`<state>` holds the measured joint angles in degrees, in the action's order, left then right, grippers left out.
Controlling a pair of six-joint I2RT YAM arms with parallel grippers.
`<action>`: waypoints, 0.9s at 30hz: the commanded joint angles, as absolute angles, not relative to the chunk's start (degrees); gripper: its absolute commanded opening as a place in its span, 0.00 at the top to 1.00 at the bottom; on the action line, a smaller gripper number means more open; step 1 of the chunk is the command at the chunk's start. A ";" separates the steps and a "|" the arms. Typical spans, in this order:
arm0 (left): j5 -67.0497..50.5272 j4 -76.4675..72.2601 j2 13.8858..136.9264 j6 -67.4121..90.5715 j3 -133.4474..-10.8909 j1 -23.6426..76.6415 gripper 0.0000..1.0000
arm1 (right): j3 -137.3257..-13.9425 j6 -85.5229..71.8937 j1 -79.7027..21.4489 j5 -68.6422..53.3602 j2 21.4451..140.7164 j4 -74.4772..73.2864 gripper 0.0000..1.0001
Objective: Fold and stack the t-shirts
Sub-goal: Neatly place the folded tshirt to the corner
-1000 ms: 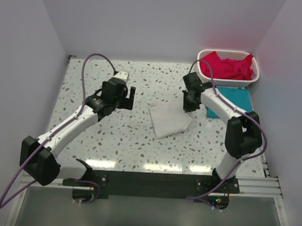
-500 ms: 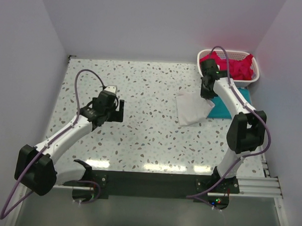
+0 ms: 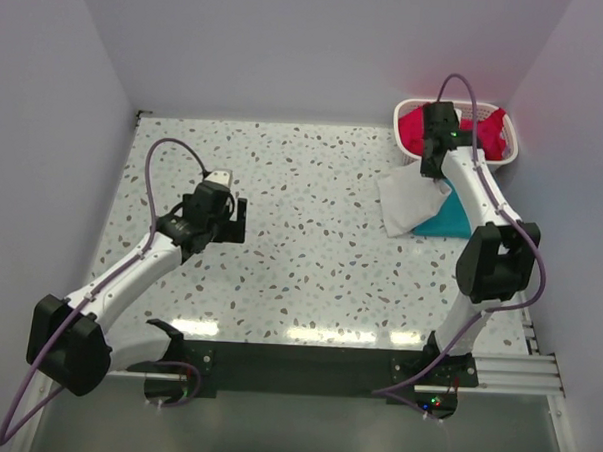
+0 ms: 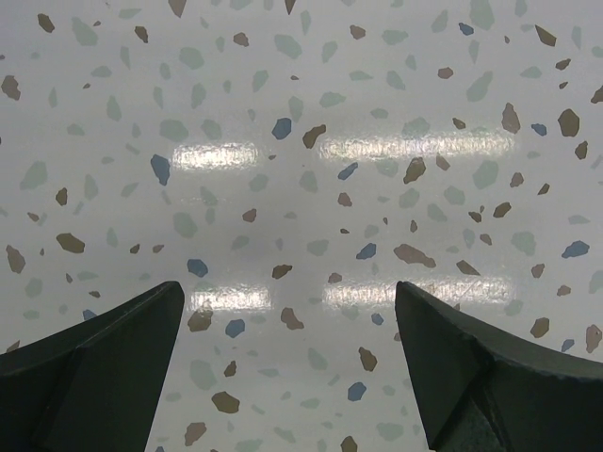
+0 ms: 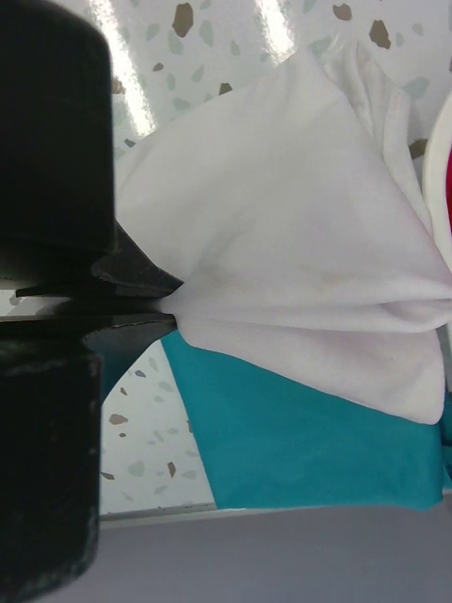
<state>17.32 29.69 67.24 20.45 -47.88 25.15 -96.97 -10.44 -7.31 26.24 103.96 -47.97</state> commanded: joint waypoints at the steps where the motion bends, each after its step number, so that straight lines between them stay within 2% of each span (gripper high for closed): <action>1: 17.32 28.39 65.57 21.01 -48.16 24.96 0.00 | -98.09 -7.73 -4.06 28.30 104.68 -43.60 1.00; 18: 16.61 28.39 68.29 20.83 -48.08 24.96 0.00 | -90.71 -4.84 5.35 30.85 110.65 -33.15 1.00; 27: 16.26 28.48 69.96 20.74 -48.25 24.96 0.00 | -90.53 -3.77 6.15 29.01 112.94 -32.69 1.00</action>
<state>16.64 29.67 69.67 20.45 -47.88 25.15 -88.90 -4.27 6.22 27.94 113.30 -34.83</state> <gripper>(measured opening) 0.997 0.041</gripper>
